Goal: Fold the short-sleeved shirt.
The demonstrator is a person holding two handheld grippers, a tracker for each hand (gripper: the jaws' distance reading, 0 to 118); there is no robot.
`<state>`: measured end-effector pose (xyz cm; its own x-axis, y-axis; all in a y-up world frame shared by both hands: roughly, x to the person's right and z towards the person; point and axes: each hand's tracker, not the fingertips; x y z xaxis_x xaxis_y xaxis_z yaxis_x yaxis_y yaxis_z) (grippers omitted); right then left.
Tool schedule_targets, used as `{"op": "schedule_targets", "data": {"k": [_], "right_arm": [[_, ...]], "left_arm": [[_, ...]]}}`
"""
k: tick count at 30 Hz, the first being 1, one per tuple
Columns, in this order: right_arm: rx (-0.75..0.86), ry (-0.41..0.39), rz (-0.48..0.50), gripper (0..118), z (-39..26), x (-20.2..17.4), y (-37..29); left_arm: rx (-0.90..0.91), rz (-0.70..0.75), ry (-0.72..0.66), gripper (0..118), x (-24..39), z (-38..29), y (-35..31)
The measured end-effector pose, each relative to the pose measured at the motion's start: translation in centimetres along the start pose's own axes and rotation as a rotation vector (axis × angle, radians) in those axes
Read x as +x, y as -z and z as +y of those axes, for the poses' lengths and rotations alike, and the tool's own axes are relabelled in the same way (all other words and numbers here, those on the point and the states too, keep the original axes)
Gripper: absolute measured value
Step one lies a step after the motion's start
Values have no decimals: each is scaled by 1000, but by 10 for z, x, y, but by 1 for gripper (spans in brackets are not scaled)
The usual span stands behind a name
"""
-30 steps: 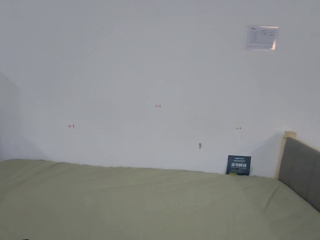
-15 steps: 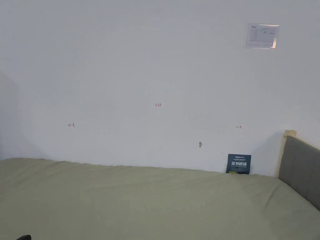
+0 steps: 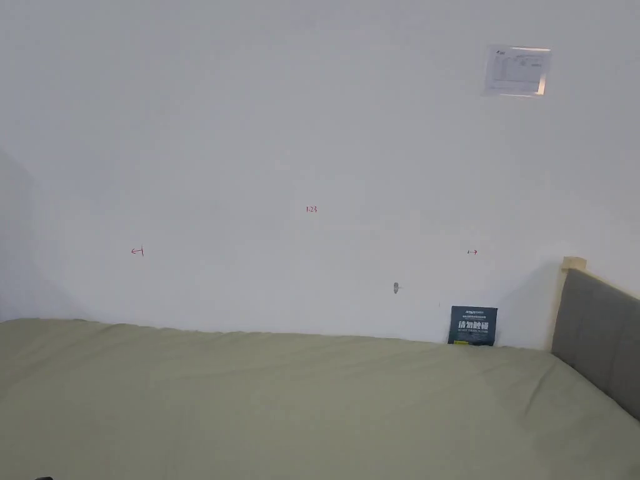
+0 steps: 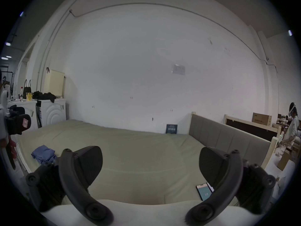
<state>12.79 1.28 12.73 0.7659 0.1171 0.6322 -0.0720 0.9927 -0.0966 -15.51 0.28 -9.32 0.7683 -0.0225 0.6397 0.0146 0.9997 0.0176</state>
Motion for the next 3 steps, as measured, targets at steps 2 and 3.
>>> {"op": "schedule_targets", "data": {"k": [2,3], "right_arm": [[32,-10,24,118,-2,1,-3],[32,-6,40,118,-2,2,-4]], "left_arm": [[-4,0,3,118,1,-1,0],[-4,1,3,118,1,-1,0]]}}
